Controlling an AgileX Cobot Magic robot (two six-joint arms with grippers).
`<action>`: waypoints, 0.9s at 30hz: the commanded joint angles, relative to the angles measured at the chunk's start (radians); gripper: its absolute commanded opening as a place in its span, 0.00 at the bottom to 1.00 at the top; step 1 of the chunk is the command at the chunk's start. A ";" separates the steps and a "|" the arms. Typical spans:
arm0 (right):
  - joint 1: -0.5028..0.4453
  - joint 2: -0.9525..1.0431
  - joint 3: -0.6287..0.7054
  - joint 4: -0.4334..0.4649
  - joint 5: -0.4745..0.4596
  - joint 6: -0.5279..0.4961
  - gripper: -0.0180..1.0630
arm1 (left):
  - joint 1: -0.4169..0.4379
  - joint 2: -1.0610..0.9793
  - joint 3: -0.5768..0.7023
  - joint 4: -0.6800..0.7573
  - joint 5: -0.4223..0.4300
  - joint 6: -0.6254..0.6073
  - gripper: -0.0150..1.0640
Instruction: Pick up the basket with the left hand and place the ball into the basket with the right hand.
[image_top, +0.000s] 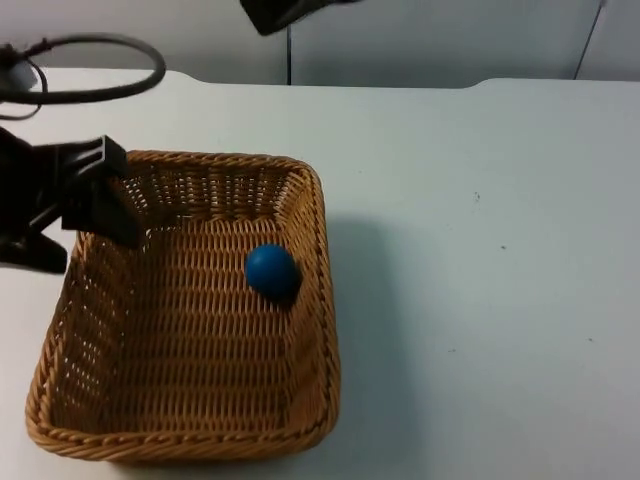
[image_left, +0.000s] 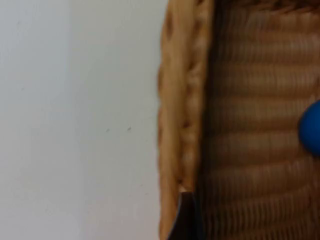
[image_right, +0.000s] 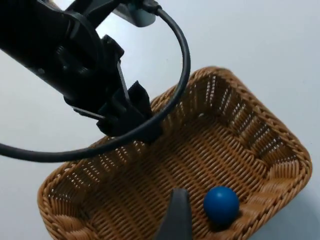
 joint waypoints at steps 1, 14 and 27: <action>0.002 -0.055 -0.005 -0.026 0.000 -0.006 0.68 | -0.001 -0.112 -0.010 0.015 0.036 0.002 0.62; 0.002 -0.159 -0.005 -0.077 0.043 0.004 0.74 | -0.001 -0.504 -0.010 0.116 0.032 0.002 0.62; 0.002 -0.315 0.151 -0.105 0.023 0.004 0.73 | -0.001 -0.764 -0.009 0.186 0.129 0.002 0.62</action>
